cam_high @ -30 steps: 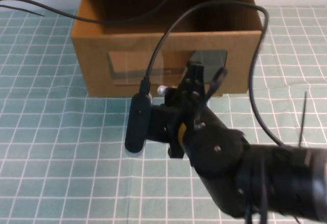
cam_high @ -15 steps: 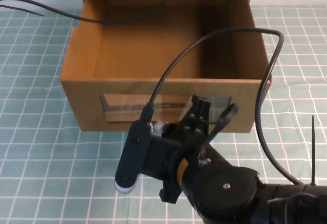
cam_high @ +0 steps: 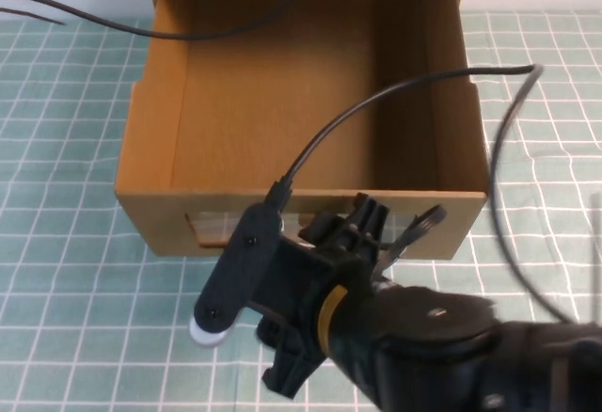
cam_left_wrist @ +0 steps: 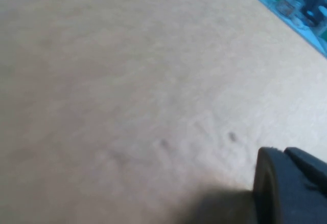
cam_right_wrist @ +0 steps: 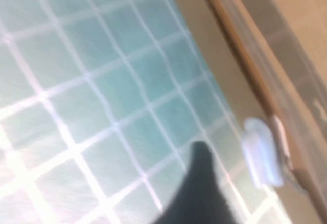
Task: Open the shoe box
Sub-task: 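Pull the top drawer of the cardboard box fully open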
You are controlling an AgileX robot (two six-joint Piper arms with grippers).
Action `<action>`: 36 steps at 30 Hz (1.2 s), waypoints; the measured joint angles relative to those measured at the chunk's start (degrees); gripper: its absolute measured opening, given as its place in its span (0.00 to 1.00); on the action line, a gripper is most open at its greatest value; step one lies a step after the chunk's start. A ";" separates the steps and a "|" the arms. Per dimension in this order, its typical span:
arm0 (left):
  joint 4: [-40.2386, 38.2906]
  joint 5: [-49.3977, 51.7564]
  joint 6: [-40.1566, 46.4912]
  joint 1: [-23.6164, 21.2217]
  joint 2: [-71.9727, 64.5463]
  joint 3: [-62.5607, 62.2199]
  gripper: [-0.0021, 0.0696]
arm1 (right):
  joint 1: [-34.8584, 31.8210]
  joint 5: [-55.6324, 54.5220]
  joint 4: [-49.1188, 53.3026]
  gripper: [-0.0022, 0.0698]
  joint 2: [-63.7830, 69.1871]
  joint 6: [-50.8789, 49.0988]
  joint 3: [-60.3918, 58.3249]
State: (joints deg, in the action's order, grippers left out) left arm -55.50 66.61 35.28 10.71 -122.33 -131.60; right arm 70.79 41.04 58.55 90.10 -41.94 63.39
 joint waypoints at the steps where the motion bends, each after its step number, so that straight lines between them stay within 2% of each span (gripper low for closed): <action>1: 0.72 -0.09 0.00 -0.39 0.64 0.11 0.02 | 0.00 -1.30 -1.72 0.72 -1.01 1.76 -0.05; 4: 2.52 -0.45 0.00 -1.10 3.39 0.22 0.02 | 0.00 -6.66 -6.92 0.77 -5.30 6.72 0.03; 7: 3.03 -0.45 0.00 -1.31 7.61 0.36 0.02 | 0.00 -11.43 -11.13 0.76 -11.63 9.12 0.03; 9: 3.60 0.11 -0.49 -1.62 10.88 0.36 0.02 | 0.00 -13.22 -12.31 0.71 -15.84 9.52 0.03; 12: 5.95 2.13 -2.42 -1.75 17.02 0.36 0.02 | 0.00 -12.99 -12.88 0.58 -22.55 9.65 0.07; 15: 9.74 4.61 -4.30 -1.80 23.04 0.36 0.02 | 0.00 -9.23 -12.88 0.36 -29.05 9.65 0.39; 17: 13.04 5.40 -5.93 -1.80 27.34 0.36 0.02 | 0.00 -4.77 -12.88 0.17 -33.67 9.65 0.52; 20: 19.65 5.81 -8.80 -1.80 33.75 1.02 0.02 | 0.00 2.56 -12.88 0.06 -40.66 9.65 0.52; 23: 24.81 5.94 -10.39 -1.89 42.02 4.97 0.02 | 0.00 10.99 -12.88 0.03 -47.07 9.88 0.52; 27: 27.49 5.94 -10.75 -1.89 54.21 15.24 0.02 | 0.00 18.45 -12.76 0.02 -55.08 9.88 -0.30; 32: 31.23 5.38 -12.10 -1.89 74.63 37.21 0.02 | 0.00 19.16 -14.25 0.01 -61.23 7.93 -9.08; 36: 36.89 -2.87 -17.80 -1.89 91.87 58.23 0.02 | 0.00 16.54 -14.68 0.01 -61.50 6.43 -17.25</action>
State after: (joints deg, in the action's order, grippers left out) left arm -18.61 63.74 17.48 8.82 -30.46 -73.37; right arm 70.79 57.58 43.87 28.60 -35.51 46.14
